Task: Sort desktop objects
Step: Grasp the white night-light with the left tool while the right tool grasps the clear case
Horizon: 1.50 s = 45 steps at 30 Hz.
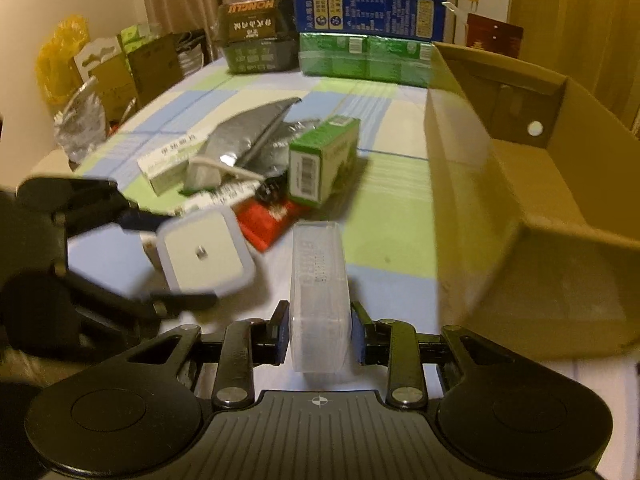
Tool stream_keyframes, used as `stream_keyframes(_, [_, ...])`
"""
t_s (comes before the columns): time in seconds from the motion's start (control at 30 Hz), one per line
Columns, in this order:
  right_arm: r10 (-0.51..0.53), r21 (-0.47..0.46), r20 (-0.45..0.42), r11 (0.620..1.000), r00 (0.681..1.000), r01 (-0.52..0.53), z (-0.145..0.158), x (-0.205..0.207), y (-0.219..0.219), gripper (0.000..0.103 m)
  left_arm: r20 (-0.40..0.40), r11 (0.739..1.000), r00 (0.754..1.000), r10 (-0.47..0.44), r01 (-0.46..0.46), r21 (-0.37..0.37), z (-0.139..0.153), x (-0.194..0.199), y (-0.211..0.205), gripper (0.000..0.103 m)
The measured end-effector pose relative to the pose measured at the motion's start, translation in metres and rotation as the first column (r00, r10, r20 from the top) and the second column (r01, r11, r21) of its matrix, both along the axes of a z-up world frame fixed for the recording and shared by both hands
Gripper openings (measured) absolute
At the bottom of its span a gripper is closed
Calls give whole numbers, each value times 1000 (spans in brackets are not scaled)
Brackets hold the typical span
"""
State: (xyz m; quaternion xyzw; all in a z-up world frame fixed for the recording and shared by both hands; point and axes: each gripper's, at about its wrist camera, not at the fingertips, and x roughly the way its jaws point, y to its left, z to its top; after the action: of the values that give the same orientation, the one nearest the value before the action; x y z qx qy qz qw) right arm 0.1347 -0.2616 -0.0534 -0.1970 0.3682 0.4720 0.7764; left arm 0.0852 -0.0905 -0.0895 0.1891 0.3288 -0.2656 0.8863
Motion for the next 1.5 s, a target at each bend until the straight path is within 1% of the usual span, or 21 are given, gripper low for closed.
stream_keyframes(0.13, [-1,-31,7,1000,1000,1,-9,-3,-10,28,-12,1000,1000,14,-14,-4,1,-2,1,61])
stream_keyframes(0.27, [-7,-39,-3,999,1000,7,-16,-2,-13,31,3,1000,1000,13,-13,-1,1,-4,-2,61])
stream_keyframes(0.33, [-4,-39,-2,999,1000,4,-17,-2,-13,36,24,1000,1000,5,-6,12,1,-5,-4,65])
stream_keyframes(0.37, [-5,-38,0,999,1000,5,-18,-1,-12,37,32,1000,999,3,-3,19,0,-5,-4,70])
stream_keyframes(0.4, [-6,-36,1,999,1000,6,-19,-1,-13,39,43,1000,999,-1,0,24,0,-6,-5,73])
stream_keyframes(0.47, [-10,-35,3,999,1000,10,-19,0,-12,41,69,999,997,-19,16,37,0,-7,-6,75])
stream_keyframes(0.6, [-27,-28,4,999,1000,27,-21,3,-13,41,115,995,992,-58,48,87,-2,-10,-13,75])
stream_keyframes(0.67, [-40,-23,2,999,999,40,-22,5,-14,41,133,990,987,-93,77,118,-4,-11,-18,75])
stream_keyframes(0.83, [-36,-19,-5,999,999,36,-23,8,-13,41,139,978,980,-141,116,175,-11,-10,-29,74])
stream_keyframes(0.9, [-34,-16,-3,999,999,34,-23,8,-13,41,136,968,978,-157,125,216,-16,-9,-33,66])
stream_keyframes(0.97, [-33,-12,2,999,999,33,-23,7,-13,41,136,958,976,-170,131,254,-20,-8,-36,64])
stream_keyframes(1.03, [-28,-5,3,1000,1000,28,-23,8,-13,41,140,954,975,-173,131,268,-22,-9,-36,63])
stream_keyframes(1.17, [-11,5,3,1000,1000,11,-22,8,-11,41,121,962,983,-141,107,250,-20,-6,-35,62])
stream_keyframes(1.2, [-10,7,3,1000,1000,10,-22,7,-10,39,114,966,986,-125,95,239,-19,-5,-34,62])
stream_keyframes(1.23, [-6,9,2,1000,1000,6,-22,7,-10,32,103,972,989,-109,84,221,-18,-4,-32,62])
stream_keyframes(1.27, [-4,14,-1,1000,1000,4,-21,7,-9,30,92,976,991,-94,74,203,-16,-3,-31,62])
stream_keyframes(1.5, [29,-3,12,1000,1000,-29,-20,6,2,30,21,997,1000,-6,5,80,-8,4,-20,62])
